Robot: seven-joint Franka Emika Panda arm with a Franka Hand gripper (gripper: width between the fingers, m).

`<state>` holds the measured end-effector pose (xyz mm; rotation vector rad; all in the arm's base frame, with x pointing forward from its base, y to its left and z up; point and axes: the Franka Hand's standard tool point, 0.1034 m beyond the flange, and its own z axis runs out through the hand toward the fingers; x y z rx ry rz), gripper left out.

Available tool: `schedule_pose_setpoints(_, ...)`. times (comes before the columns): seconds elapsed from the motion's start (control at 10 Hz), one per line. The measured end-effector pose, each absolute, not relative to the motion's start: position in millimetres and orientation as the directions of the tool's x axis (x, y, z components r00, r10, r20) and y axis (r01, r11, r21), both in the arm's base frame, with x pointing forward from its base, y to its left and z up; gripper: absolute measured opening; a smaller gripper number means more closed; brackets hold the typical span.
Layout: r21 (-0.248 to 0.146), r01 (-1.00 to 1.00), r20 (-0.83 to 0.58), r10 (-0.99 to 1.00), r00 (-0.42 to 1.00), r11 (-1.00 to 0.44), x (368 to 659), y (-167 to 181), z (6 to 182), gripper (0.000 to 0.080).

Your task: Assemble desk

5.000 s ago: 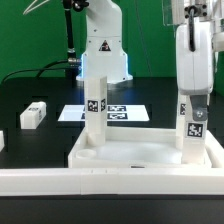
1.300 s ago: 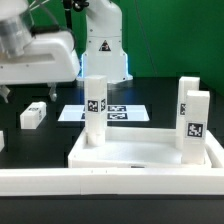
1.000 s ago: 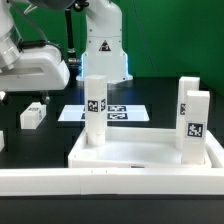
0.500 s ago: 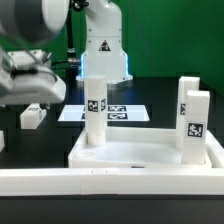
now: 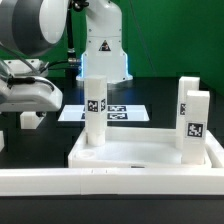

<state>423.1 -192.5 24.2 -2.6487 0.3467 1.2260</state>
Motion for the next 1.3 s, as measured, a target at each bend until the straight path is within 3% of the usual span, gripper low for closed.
schedule_pose_setpoints(0.2,-0.074,-0.323,-0.808,-0.133,0.573,-0.943,397.7,-189.7,10.4,0.0649)
schedule_pose_setpoints(0.5,-0.074,-0.322,-0.805,-0.135,0.578,-0.944,399.7,-190.7,11.0,0.0637)
schedule_pose_setpoints(0.7,-0.074,-0.323,-0.805,-0.135,0.578,-0.944,399.6,-191.0,11.1,0.0283)
schedule_pose_setpoints(1.3,-0.074,-0.324,-0.805,-0.136,0.578,-0.943,399.3,-191.6,11.1,0.0287)
